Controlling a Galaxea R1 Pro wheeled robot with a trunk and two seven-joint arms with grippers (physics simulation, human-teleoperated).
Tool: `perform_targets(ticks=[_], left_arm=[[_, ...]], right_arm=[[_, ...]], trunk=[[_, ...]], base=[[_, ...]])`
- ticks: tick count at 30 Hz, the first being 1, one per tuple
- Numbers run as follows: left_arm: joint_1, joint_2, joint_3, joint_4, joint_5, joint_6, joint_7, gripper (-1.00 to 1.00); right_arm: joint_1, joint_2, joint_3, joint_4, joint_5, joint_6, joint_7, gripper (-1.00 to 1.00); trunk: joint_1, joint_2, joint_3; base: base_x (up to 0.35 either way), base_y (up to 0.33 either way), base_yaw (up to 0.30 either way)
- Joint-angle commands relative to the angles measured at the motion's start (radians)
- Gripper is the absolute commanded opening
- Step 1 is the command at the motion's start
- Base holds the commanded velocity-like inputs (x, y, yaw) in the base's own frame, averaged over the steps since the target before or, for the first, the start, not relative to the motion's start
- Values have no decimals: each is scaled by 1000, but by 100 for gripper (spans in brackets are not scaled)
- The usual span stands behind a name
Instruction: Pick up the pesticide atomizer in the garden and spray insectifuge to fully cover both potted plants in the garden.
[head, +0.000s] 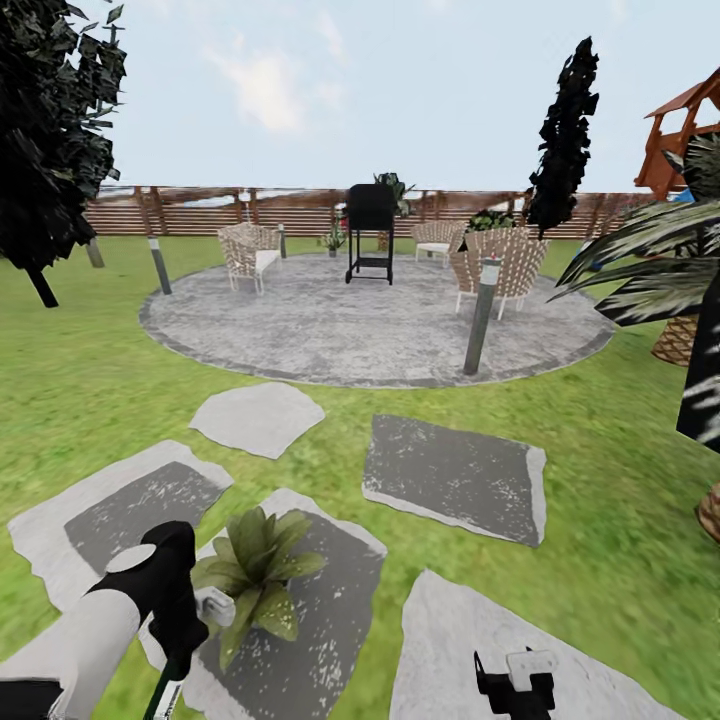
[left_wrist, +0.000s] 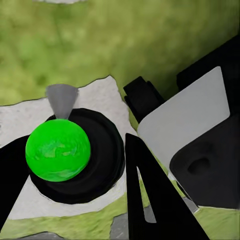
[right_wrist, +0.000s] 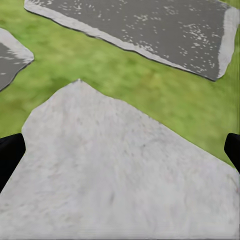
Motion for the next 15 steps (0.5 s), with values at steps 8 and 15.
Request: perform_targets(ticks=[8,15], left_arm=[[-5,-4,10,-2,-6,12,62,-100],[1,-14,11,13,-2,11,64,-100]], right_arm=[[0,0,-5,1,11,-3,-6,100],[0,0,-5,1,11,-3,-6,100]], trunk=[[0,0,-1],[0,0,-1]], base=[[0,104,-9],[39,212,0]])
